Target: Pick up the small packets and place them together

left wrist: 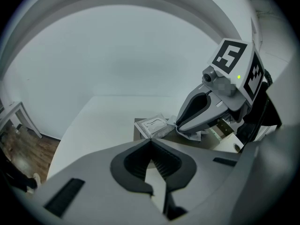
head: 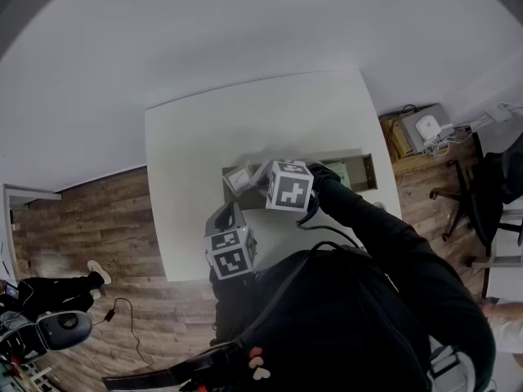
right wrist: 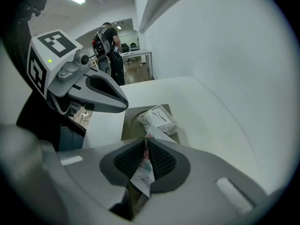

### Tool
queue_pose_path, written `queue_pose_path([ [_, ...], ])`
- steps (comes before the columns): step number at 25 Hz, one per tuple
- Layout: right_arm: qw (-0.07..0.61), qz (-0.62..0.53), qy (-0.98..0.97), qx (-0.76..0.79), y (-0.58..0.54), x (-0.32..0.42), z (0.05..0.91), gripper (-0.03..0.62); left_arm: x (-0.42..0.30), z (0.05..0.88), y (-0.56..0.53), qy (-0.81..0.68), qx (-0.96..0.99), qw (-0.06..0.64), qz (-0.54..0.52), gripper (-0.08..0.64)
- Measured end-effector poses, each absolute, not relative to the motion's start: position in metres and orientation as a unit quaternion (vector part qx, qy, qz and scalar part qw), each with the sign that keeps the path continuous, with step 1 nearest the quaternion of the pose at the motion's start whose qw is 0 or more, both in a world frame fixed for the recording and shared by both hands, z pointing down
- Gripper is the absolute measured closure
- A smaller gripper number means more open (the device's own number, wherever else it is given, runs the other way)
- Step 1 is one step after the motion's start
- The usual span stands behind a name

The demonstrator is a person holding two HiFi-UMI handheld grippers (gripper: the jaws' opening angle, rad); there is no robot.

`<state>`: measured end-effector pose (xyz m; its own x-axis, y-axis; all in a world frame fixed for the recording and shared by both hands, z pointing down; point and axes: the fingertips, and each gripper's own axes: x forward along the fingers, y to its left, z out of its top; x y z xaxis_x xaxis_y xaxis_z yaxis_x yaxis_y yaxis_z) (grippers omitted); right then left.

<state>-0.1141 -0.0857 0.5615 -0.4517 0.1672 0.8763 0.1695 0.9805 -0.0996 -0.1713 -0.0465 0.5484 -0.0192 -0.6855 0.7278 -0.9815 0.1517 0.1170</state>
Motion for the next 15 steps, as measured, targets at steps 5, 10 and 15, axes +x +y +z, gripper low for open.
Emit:
queue_pose_path([
  [5, 0.505, 0.002, -0.857, -0.105, -0.082, -0.115, 0.557, 0.520, -0.171, 0.547, -0.046, -0.681, 0.612, 0.338, 0.218, 0.561],
  [10, 0.485, -0.006, -0.869, -0.092, -0.090, -0.110, 0.538, 0.463, -0.171, 0.544, -0.043, -0.682, 0.613, 0.336, 0.216, 0.561],
  [15, 0.446, 0.000, -0.895, -0.017, -0.136, -0.073, 0.498, 0.463, -0.172, 0.543, -0.044, -0.683, 0.612, 0.335, 0.216, 0.560],
])
